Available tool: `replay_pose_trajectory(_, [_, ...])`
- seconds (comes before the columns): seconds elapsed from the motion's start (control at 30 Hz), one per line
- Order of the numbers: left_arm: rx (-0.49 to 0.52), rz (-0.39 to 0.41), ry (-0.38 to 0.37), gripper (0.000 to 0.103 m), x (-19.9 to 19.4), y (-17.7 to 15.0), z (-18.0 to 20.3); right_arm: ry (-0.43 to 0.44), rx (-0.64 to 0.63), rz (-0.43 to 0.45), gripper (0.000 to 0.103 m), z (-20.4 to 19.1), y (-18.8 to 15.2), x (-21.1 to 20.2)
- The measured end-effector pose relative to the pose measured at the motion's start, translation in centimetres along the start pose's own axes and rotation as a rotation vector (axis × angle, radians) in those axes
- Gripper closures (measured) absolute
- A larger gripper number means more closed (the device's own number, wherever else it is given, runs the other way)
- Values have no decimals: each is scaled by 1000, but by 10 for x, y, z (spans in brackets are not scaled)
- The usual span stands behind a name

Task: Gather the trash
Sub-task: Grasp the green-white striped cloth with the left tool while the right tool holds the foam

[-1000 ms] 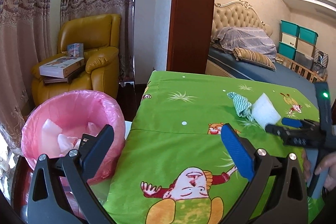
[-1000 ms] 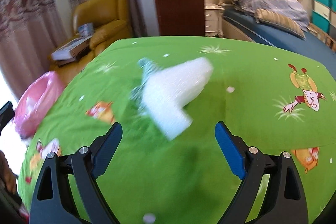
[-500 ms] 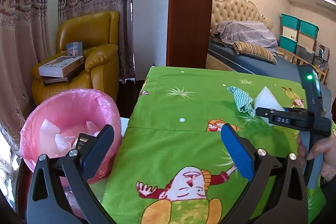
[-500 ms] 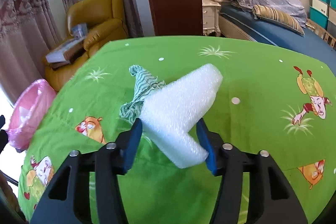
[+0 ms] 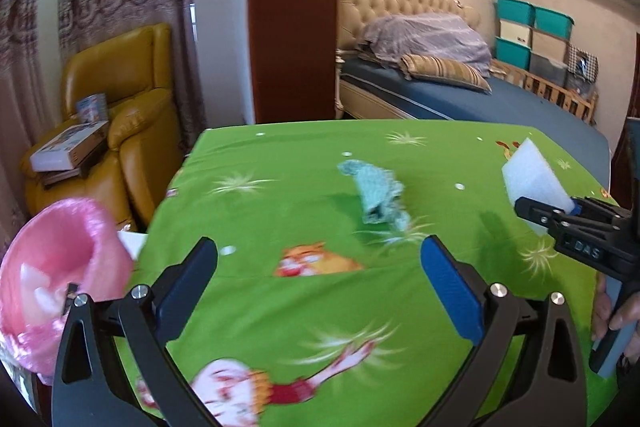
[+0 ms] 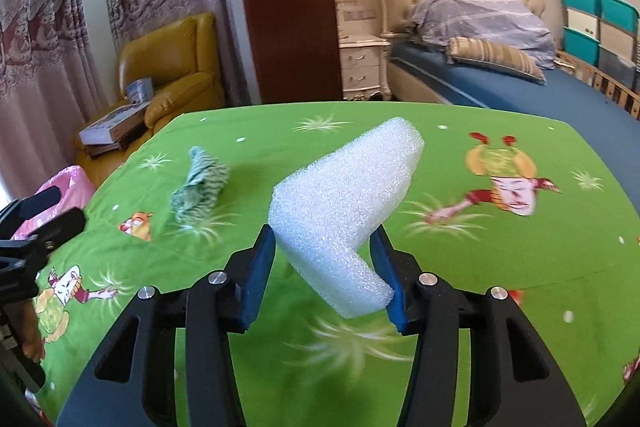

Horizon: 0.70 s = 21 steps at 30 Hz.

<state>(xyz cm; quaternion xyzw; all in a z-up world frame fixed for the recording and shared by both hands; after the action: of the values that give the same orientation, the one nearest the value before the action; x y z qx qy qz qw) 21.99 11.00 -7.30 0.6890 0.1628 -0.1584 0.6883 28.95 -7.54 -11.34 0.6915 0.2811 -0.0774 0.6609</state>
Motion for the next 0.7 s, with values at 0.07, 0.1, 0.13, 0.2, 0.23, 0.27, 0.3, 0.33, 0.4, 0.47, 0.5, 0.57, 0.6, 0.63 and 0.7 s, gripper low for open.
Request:
replay_pose_trajectory(0.07, [10,-13,-11,4,12,0,14,-9,3,15,55,10,0,-5])
replay_pose_trajectory(0.1, [12,-19,-17,4,16,-1,19,-15,-2,20,55,14,1,-6])
replay_pose_trajectory(0.13, [15,-26,-23,4,22,-1,25,-18,-3,25,55,17,1,-7])
replay_pose_trajectory(0.2, [25,-35,-29,4,31,0,33,-14,10,29,55,22,0,-8])
replay_pose_trajectory(0.23, [36,-45,-30,4,39,0,39,-7,20,29,55,23,-1,-8])
replay_pose_trajectory(0.27, [43,-52,-34,4,44,1,44,1,32,28,55,21,-3,-8])
replay_pose_trajectory(0.3, [47,-69,-38,4,53,1,47,5,40,32,55,21,-3,-8])
replay_pose_trajectory(0.33, [46,-81,-36,4,60,2,50,8,44,36,55,21,-3,-8])
replay_pose_trajectory(0.4, [31,-128,-18,4,82,2,51,10,48,41,55,22,-3,-9])
replay_pose_trajectory(0.47, [9,-164,-10,4,101,4,50,14,49,44,55,21,-4,-10])
replay_pose_trajectory(0.5, [4,-175,-4,4,109,4,52,14,50,46,55,20,-5,-11])
replay_pose_trajectory(0.57, [3,-207,21,5,129,6,51,15,54,49,55,19,-5,-12])
replay_pose_trajectory(0.6, [5,-222,30,5,138,7,51,15,58,48,55,20,-6,-12])
replay_pose_trajectory(0.63, [8,-241,36,9,147,7,52,13,62,47,55,21,-7,-12])
replay_pose_trajectory(0.7, [7,-289,17,33,159,3,53,13,69,45,55,22,-8,-12])
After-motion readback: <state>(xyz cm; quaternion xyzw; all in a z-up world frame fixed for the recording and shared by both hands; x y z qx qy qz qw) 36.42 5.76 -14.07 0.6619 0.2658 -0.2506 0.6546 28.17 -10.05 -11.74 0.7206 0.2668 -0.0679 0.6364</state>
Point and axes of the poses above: each gripper's, at about its wrist camera, not at the fingertips, and x roughly the way its jaws point, z to its right, y to its top, the point moved 6 cm from there along x, roughly the way its jaws point, and after that the axes turned 8 degrees about z, right-handed, at the moved point
